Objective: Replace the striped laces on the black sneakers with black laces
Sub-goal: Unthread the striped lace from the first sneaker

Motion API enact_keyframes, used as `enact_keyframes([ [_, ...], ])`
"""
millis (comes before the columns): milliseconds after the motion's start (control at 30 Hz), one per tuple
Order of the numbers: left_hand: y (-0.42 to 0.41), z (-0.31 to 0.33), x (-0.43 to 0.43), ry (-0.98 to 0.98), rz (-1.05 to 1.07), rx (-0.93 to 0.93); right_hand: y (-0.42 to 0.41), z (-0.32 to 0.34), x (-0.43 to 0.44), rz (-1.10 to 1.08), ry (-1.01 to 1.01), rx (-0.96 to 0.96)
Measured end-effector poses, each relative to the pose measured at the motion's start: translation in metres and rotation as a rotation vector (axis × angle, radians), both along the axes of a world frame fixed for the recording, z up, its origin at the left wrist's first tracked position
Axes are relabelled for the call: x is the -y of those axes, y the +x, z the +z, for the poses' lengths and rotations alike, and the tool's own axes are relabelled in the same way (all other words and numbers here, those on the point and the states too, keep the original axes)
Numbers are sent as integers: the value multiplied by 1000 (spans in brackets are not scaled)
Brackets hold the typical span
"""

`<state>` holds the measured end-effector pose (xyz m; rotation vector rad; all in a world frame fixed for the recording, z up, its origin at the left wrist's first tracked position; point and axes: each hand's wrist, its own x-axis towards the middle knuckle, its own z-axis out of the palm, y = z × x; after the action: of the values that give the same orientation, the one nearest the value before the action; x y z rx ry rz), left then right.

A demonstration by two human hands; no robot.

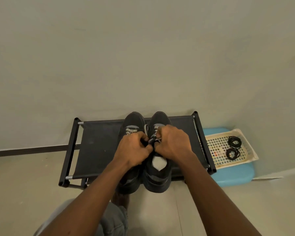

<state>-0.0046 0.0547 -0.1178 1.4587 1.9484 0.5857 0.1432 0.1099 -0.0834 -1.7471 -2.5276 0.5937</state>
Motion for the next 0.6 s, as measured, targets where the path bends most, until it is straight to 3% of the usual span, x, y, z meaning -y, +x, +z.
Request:
enact_keyframes([
  [200, 5, 0, -11, 51, -64, -140, -5, -8, 2, -5, 45, 57],
  [333, 2, 8, -18, -58, -100, -21, 1, -10, -2, -100, -9, -123],
  [500, -2, 10, -20, -162, -96, 88, 17, -19, -14, -522, -194, -405],
  [600, -1, 10, -20, -159, -93, 65, 20, -20, -14, -484, -187, -405],
])
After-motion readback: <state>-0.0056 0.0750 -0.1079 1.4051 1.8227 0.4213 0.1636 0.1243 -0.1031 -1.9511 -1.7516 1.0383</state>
